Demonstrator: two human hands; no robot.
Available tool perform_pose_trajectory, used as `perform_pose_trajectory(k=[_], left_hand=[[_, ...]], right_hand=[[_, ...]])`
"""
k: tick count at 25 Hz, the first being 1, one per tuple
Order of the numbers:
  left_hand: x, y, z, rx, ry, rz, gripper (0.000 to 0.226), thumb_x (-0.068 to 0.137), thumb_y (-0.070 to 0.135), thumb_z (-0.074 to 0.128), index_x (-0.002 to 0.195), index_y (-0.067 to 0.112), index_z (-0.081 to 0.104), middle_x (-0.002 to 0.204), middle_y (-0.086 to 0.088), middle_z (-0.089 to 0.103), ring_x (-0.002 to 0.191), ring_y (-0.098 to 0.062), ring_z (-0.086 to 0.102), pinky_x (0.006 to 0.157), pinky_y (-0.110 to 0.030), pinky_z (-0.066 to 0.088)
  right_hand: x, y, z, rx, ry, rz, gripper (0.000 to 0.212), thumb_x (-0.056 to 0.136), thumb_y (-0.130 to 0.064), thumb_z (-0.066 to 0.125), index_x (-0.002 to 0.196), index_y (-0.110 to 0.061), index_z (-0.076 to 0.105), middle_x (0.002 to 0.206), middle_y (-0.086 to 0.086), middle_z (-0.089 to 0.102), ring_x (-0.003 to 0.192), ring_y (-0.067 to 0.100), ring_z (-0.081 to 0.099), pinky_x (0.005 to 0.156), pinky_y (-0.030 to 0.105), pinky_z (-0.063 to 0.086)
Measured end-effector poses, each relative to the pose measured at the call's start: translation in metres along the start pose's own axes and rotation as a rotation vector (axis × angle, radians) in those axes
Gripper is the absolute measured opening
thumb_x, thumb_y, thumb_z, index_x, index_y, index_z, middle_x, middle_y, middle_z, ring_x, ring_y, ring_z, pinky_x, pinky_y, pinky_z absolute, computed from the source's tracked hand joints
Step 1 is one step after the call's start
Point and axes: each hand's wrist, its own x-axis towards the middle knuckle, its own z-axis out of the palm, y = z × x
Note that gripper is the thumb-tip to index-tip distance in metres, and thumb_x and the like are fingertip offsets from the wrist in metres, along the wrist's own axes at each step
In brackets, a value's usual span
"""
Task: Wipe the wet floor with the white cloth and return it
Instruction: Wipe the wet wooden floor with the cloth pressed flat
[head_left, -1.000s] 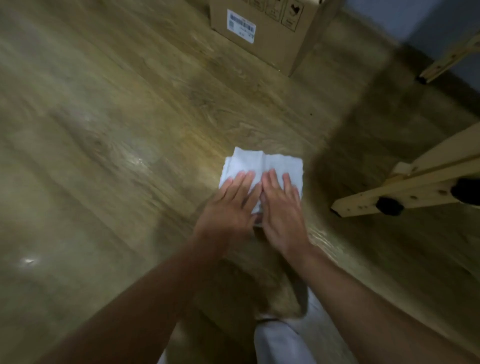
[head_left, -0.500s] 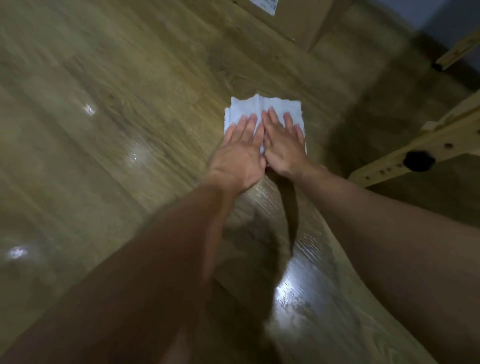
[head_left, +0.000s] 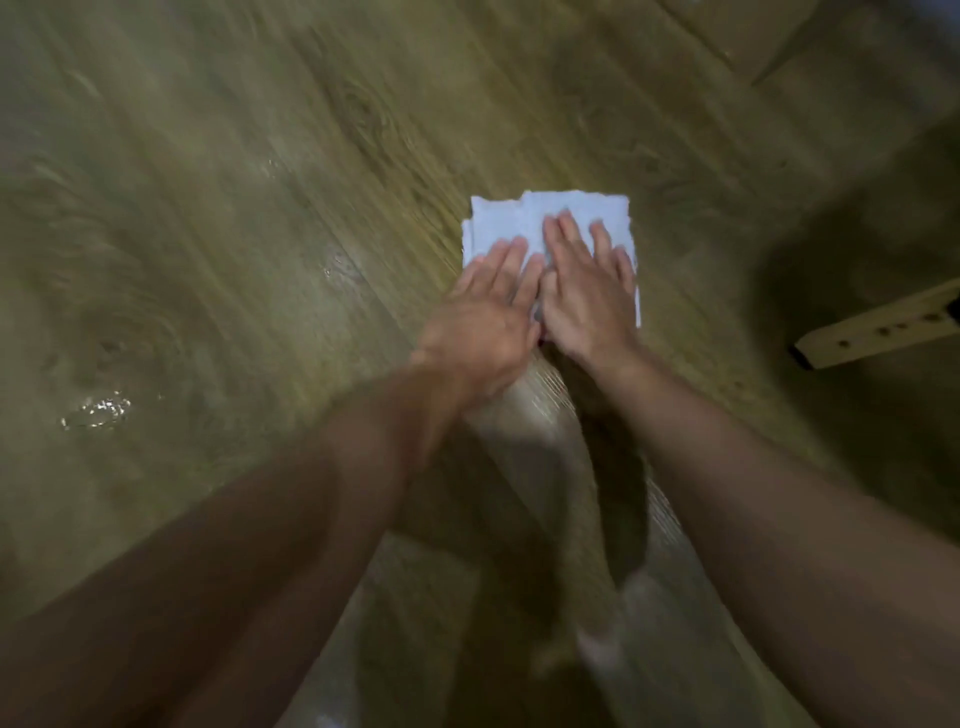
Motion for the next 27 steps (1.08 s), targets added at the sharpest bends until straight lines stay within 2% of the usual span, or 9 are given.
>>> perform_pose_trajectory(k=[3,6,9,14,16,21,23,26,27], left_hand=[[-0.009,-0.003,-0.004,-0.086,0.012,-0.071,0.058,0.102,0.034,0.02,0.153,0.008,0.01,0.161,-0.015,0.006,0.149,-0.026,0.0,0.122,-0.037,0.001],[-0.073,0.003,0.003,-0.078,0.021,-0.028,0.058,0.1,0.035,0.015,0.153,0.009,0.016,0.16,-0.016,0.009,0.149,-0.029,0.003,0.121,-0.039,0.001],[-0.14,0.012,0.009,-0.132,0.023,-0.079,0.052,0.098,0.031,0.03,0.143,0.008,0.041,0.153,-0.019,0.032,0.144,-0.031,0.025,0.12,-0.04,0.018],[-0.092,-0.037,-0.018,-0.059,-0.034,-0.242,0.053,0.105,0.026,0.025,0.152,0.005,0.01,0.157,-0.015,0.014,0.147,-0.026,0.014,0.119,-0.033,0.016],[-0.069,-0.058,-0.028,-0.007,-0.17,-0.335,0.059,0.106,0.03,0.023,0.152,0.004,-0.001,0.16,-0.017,0.0,0.149,-0.029,0.0,0.121,-0.037,0.01],[-0.134,-0.026,-0.008,0.075,-0.218,-0.235,0.057,0.105,0.027,0.012,0.149,-0.006,-0.003,0.158,-0.024,-0.009,0.147,-0.035,-0.01,0.121,-0.043,0.0],[-0.189,-0.013,0.0,0.035,-0.258,-0.169,0.06,0.101,0.029,0.011,0.149,-0.006,0.007,0.158,-0.025,0.001,0.148,-0.034,0.0,0.121,-0.042,0.006],[-0.211,-0.027,-0.01,0.153,-0.241,-0.2,0.066,0.095,0.044,0.035,0.143,0.0,0.038,0.148,-0.017,0.04,0.141,-0.024,0.035,0.116,-0.033,0.027],[-0.202,-0.04,-0.013,0.188,-0.251,-0.259,0.069,0.096,0.048,0.037,0.146,0.001,0.033,0.15,-0.017,0.037,0.142,-0.023,0.033,0.117,-0.033,0.024]], right_hand=[[-0.001,-0.006,-0.001,0.035,-0.062,-0.034,0.054,0.102,-0.033,0.016,0.154,-0.022,0.012,0.163,-0.006,0.007,0.149,0.02,-0.004,0.119,0.041,-0.002],[-0.076,-0.016,0.011,0.025,-0.054,-0.143,0.062,0.096,-0.039,0.009,0.154,-0.019,0.012,0.163,-0.003,0.007,0.15,0.024,-0.004,0.118,0.041,0.0],[-0.148,-0.039,0.031,-0.078,-0.081,-0.165,0.066,0.092,-0.041,0.009,0.154,-0.019,0.012,0.163,-0.003,0.006,0.149,0.024,-0.005,0.118,0.04,-0.003],[-0.063,-0.072,0.017,-0.046,-0.115,-0.28,0.052,0.104,-0.032,0.019,0.155,-0.023,0.008,0.163,-0.008,0.001,0.149,0.022,-0.008,0.118,0.042,-0.003],[-0.025,-0.081,0.006,-0.062,-0.192,-0.32,0.052,0.105,-0.034,0.017,0.155,-0.022,0.007,0.163,-0.007,0.001,0.149,0.023,-0.006,0.118,0.044,0.0],[-0.108,-0.068,0.019,-0.175,-0.085,-0.407,0.053,0.104,-0.035,0.014,0.154,-0.019,0.014,0.162,-0.003,0.013,0.149,0.027,0.006,0.119,0.046,0.009],[-0.162,-0.069,0.037,-0.222,-0.043,-0.457,0.053,0.102,-0.033,0.02,0.152,-0.017,0.025,0.159,0.0,0.025,0.147,0.03,0.018,0.117,0.049,0.017],[-0.154,-0.087,0.046,-0.211,-0.05,-0.504,0.053,0.101,-0.034,0.02,0.152,-0.018,0.026,0.158,-0.001,0.026,0.147,0.03,0.018,0.117,0.051,0.017],[-0.135,-0.099,0.047,-0.204,-0.059,-0.537,0.053,0.102,-0.035,0.018,0.152,-0.02,0.023,0.159,-0.003,0.023,0.148,0.028,0.015,0.117,0.05,0.014]])
